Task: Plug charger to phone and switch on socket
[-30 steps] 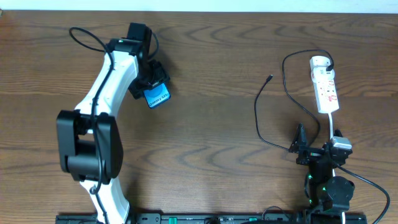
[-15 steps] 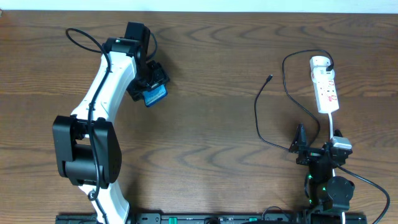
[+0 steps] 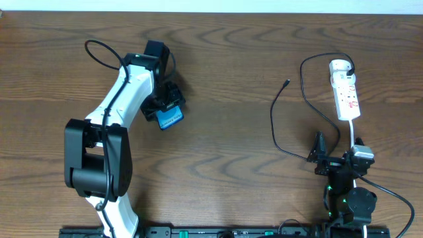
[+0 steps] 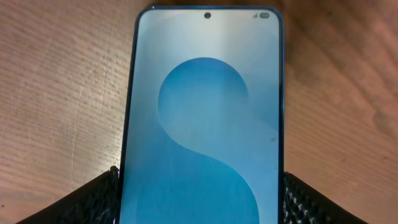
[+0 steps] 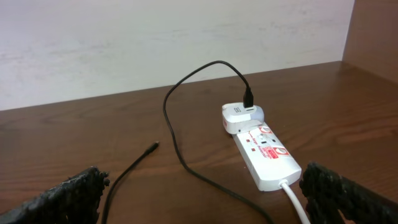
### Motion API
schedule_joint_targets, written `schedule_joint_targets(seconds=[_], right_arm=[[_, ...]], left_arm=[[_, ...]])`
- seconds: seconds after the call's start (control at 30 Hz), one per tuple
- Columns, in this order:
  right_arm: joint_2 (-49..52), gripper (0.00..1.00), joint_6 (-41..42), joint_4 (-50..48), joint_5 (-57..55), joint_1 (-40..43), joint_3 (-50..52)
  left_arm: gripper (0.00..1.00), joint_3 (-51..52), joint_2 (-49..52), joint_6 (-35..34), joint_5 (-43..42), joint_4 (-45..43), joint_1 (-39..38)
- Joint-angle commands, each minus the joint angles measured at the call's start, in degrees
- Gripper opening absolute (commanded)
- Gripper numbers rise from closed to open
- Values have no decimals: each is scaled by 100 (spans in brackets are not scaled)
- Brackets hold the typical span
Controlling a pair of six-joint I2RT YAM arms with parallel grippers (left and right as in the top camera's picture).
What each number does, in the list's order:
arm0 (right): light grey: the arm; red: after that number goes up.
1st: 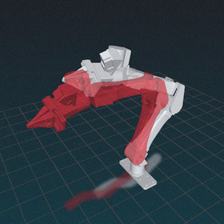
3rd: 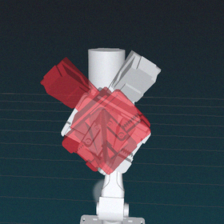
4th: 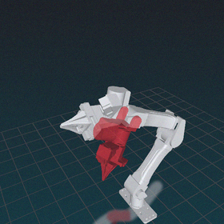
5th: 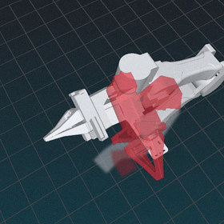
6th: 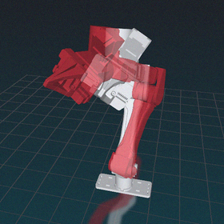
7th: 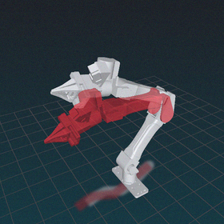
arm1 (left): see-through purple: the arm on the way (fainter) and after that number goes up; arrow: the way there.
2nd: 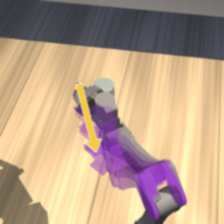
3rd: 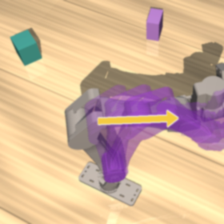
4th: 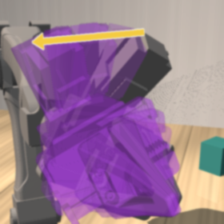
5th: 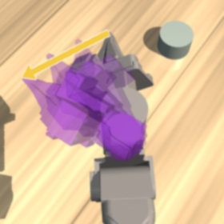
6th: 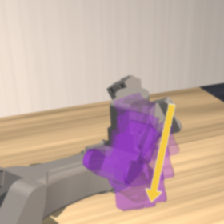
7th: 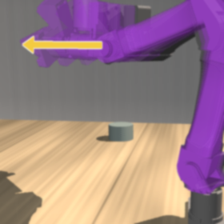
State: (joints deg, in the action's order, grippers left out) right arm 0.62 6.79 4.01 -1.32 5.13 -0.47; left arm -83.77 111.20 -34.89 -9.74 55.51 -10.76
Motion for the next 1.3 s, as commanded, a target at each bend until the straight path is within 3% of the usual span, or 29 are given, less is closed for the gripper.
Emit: schedule_joint_targets(seconds=[0.0, 0.37, 1.0, 1.1, 1.27], right_arm=[[-31, 99, 24, 9, -24, 17, 15], [-28, 99, 24, 9, -24, 20, 15], [-24, 99, 24, 9, -22, 17, 15], [-24, 99, 24, 9, -24, 17, 15], [-24, 99, 24, 9, -24, 20, 15]], left_arm=[[75, 11, -190, 26, 74, 48, -98], [75, 321, -190, 2, 186, -142, -474], [76, 1598, -190, 7, 188, -1858, -540], [84, 1600, -190, 7, 361, -1856, -540], [84, 1600, -190, 7, 535, -1860, -540]])
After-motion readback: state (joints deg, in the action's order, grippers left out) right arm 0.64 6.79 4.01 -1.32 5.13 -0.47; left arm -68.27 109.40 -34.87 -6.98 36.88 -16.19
